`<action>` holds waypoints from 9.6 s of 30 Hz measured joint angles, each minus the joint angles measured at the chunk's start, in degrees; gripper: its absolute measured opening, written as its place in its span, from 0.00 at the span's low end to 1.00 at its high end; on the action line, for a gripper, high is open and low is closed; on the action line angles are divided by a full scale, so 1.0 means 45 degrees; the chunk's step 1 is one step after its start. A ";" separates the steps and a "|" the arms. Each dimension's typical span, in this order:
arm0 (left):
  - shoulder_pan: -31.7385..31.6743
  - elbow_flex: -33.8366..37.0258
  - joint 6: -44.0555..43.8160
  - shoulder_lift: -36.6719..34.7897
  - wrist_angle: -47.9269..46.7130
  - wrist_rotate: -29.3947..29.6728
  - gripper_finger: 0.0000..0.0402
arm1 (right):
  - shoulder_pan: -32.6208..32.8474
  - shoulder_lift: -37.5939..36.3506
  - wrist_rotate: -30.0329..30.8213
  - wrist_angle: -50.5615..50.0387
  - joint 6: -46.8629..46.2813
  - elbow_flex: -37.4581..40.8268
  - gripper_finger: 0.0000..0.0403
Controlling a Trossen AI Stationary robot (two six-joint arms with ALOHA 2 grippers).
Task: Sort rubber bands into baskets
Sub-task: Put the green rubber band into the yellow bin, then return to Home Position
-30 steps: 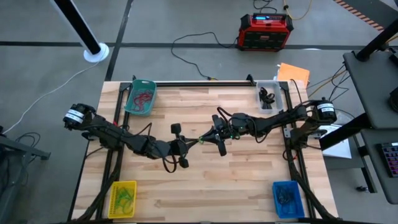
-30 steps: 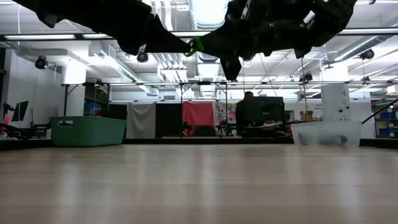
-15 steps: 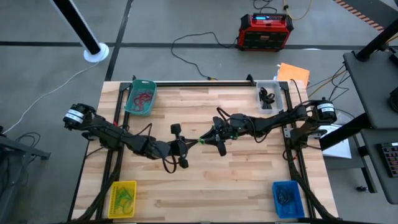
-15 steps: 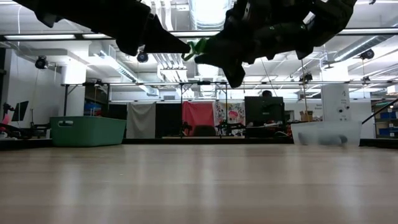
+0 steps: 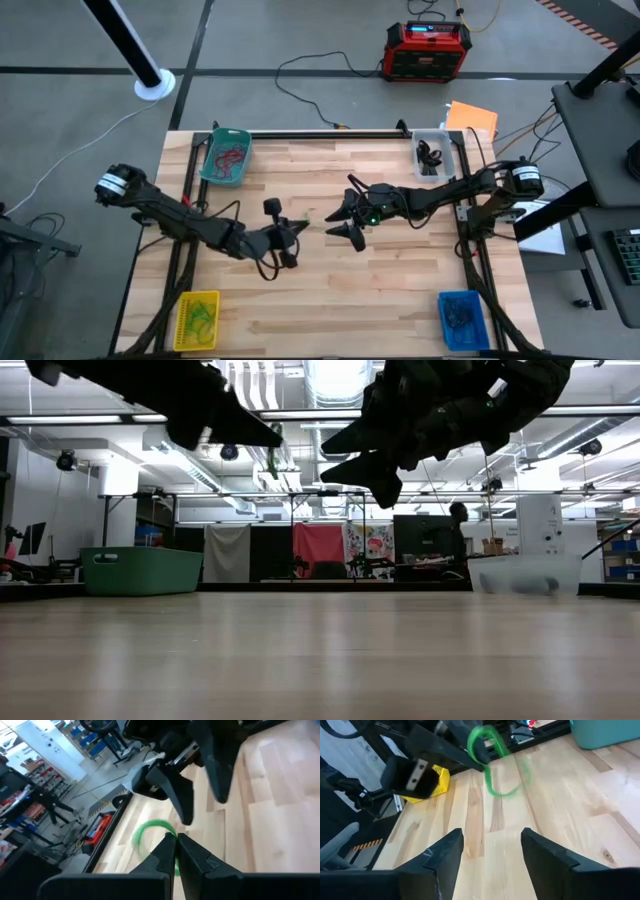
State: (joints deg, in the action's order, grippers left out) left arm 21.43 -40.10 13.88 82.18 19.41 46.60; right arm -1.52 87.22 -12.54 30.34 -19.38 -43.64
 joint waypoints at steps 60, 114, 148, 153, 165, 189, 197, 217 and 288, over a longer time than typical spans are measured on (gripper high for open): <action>1.0045 -0.7566 -2.3788 0.3631 -2.0059 -1.1127 0.03 | -0.0351 0.0024 0.1152 -0.1289 -0.0383 0.0005 0.49; 0.1534 0.2418 0.0824 -0.2851 0.2140 -0.4521 0.00 | 0.1365 -0.5736 0.1822 0.1859 0.6582 0.4325 0.22; -0.1403 0.6997 0.0676 -1.7849 -0.5082 -0.5611 0.00 | -0.3342 -1.0123 -0.0321 0.3805 0.5616 0.7853 0.16; -0.1408 0.7054 0.0326 -1.8249 -0.5711 -0.5536 0.00 | -0.3338 -1.1458 -0.0347 0.3796 0.5627 0.8782 0.16; -0.1412 0.8174 -0.0497 -1.8270 -0.4929 -0.5574 0.00 | -0.3400 -1.3819 -0.1097 0.2907 0.4947 0.9530 0.15; -0.1417 0.8705 -0.0533 -1.8202 -0.3718 -0.6366 0.00 | -0.3395 -1.7400 -0.1689 0.0143 0.4189 0.9554 0.15; -0.1417 0.8715 -0.0768 -1.8110 -0.3649 -0.5593 0.00 | -0.3399 -1.8854 -0.1694 -0.1759 0.4733 0.9559 0.15; -0.1417 0.8730 -0.1060 -1.7311 -0.3493 -0.5239 0.00 | -0.3420 -1.9287 0.0132 -0.3316 0.6565 0.9564 0.15; -0.1442 0.8011 -1.3195 -1.7075 0.0153 0.1833 0.00 | -0.3419 -1.9016 0.0142 -0.4245 0.5643 0.9564 0.15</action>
State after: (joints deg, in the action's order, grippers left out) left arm 14.94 -4.05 -45.50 5.34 20.10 54.85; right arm -16.91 1.65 -11.90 11.24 6.01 -0.60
